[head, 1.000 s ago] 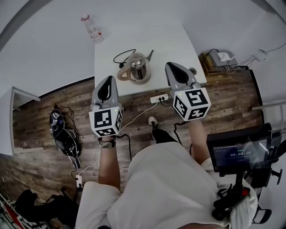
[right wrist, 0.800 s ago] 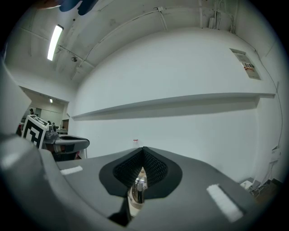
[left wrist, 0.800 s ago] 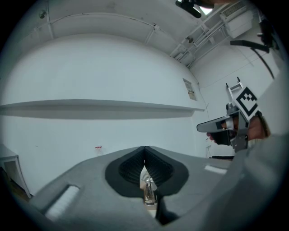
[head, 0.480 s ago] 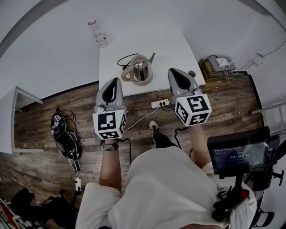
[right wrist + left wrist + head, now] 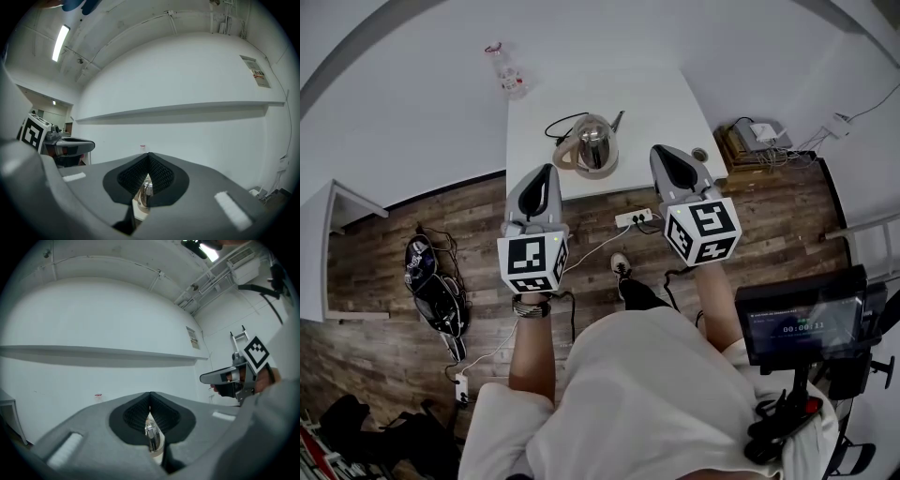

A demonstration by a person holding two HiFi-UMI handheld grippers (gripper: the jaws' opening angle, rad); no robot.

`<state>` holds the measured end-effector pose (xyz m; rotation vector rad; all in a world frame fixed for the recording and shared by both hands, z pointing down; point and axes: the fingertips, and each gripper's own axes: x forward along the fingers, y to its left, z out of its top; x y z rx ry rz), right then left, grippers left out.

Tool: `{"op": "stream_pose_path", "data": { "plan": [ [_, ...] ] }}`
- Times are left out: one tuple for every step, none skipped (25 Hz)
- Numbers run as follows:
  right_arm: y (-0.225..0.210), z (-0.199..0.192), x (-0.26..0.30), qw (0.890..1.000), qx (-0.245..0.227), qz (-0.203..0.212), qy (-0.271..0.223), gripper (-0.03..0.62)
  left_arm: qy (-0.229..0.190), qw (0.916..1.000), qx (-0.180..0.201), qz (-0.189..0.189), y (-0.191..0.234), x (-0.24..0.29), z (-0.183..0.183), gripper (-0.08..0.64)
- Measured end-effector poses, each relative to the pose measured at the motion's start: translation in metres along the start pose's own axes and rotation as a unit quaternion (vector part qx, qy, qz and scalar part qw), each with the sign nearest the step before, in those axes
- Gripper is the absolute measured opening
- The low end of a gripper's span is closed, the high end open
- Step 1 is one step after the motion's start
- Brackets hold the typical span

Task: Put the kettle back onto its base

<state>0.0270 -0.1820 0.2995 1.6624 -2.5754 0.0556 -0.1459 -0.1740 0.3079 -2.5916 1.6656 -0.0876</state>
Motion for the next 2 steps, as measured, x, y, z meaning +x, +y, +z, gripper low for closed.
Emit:
{"op": "stream_pose_path", "data": {
  "plan": [
    [-0.0007,-0.0001,0.0001,1.0,0.0,0.0,0.001,0.002,0.0,1.0,-0.001,-0.001,-0.0006,0.0006,0.0006,0.006],
    [-0.0015,-0.0002,0.0001,1.0,-0.001,-0.001,0.002,0.002,-0.001,1.0,-0.001,-0.002,-0.0012,0.0013,0.0013,0.006]
  ]
}}
